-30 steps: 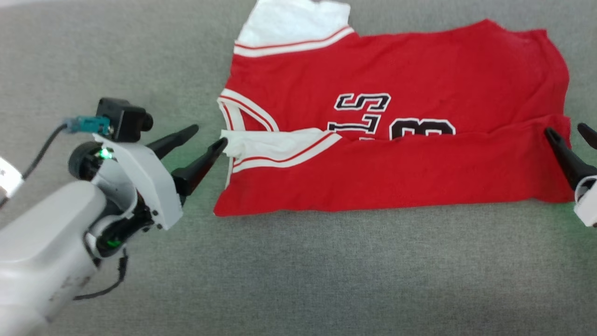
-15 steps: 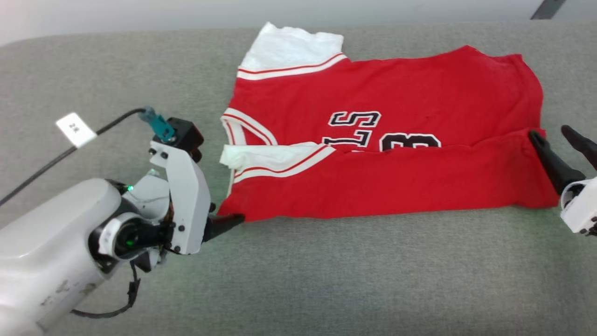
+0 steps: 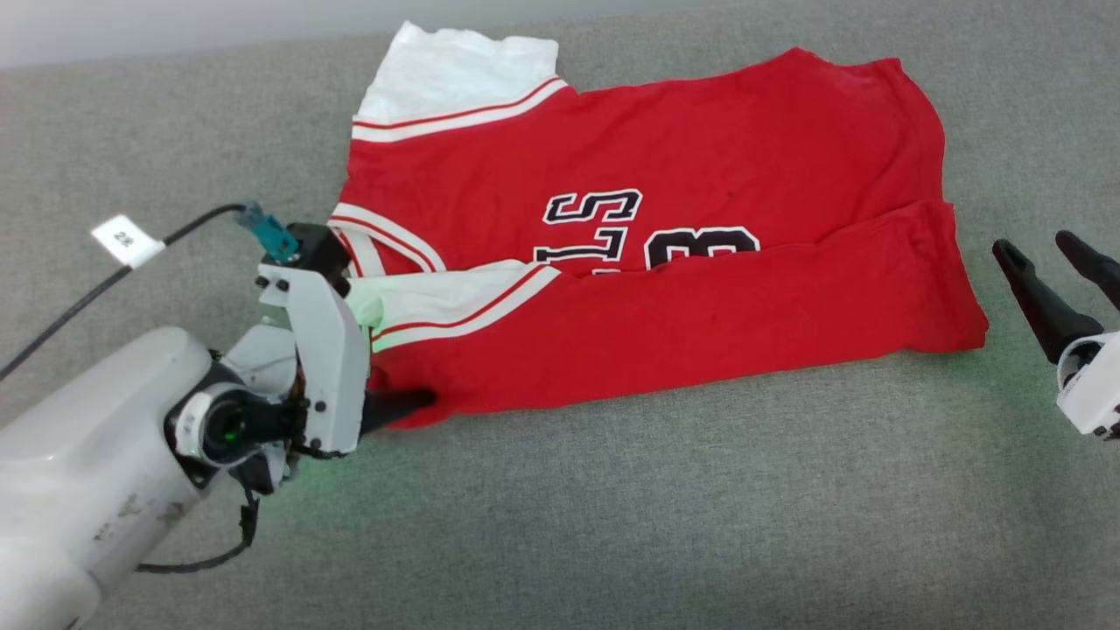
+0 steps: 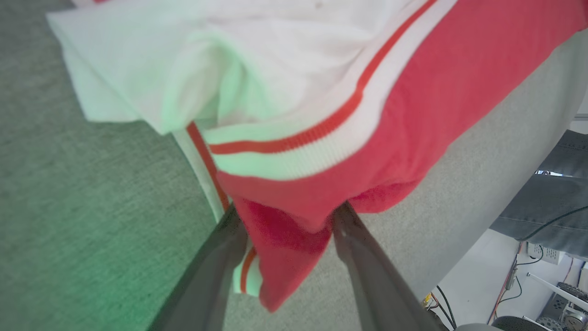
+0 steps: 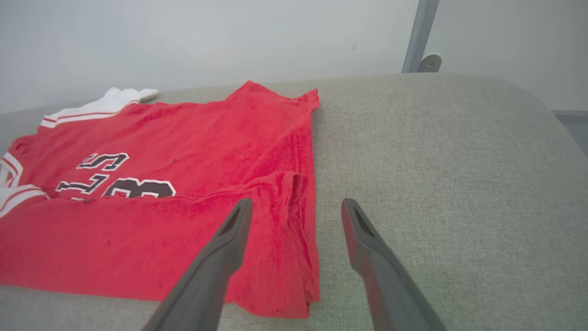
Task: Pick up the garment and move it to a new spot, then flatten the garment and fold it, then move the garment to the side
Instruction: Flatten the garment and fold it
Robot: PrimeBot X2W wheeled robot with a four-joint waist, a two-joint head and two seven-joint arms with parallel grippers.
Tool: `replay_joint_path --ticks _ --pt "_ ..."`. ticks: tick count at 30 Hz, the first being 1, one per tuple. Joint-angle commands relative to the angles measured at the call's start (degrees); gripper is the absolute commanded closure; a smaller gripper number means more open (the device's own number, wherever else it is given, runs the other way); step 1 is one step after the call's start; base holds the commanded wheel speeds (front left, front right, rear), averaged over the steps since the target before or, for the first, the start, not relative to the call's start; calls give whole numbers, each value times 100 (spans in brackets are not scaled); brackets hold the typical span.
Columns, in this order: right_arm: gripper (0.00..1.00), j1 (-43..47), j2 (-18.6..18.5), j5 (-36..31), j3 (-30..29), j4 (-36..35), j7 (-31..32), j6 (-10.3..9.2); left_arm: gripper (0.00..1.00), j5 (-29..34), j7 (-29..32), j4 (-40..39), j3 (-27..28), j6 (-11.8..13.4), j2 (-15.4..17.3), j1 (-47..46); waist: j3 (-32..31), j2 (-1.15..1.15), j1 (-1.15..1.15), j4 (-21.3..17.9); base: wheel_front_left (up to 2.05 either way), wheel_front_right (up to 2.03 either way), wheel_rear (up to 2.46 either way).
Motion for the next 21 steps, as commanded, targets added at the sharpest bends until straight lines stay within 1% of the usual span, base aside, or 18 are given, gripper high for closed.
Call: replay_joint_path --ticks 1,6,10,16,21 --pt "0 49 -23 20 28 -5 53 -9 100 11 -29 93 -121 -32 -164 231 33 0 0 -24 0 0 0" --pt "0 92 -438 -105 507 -193 603 -9 100 -45 -77 156 -97 -223 -254 271 53 0 0 56 0 0 0" --pt "0 -253 -678 -122 886 -154 1195 -9 100 -3 -171 166 -74 -347 -334 247 78 0 0 119 0 0 0" --pt "0 -877 -634 -175 1483 509 1974 -9 100 59 -266 233 -84 -462 -489 214 78 0 0 269 0 0 0" --pt "0 -1170 -599 -245 1803 1127 2223 -9 100 78 -345 302 -58 -560 -580 181 102 0 0 392 0 0 0"
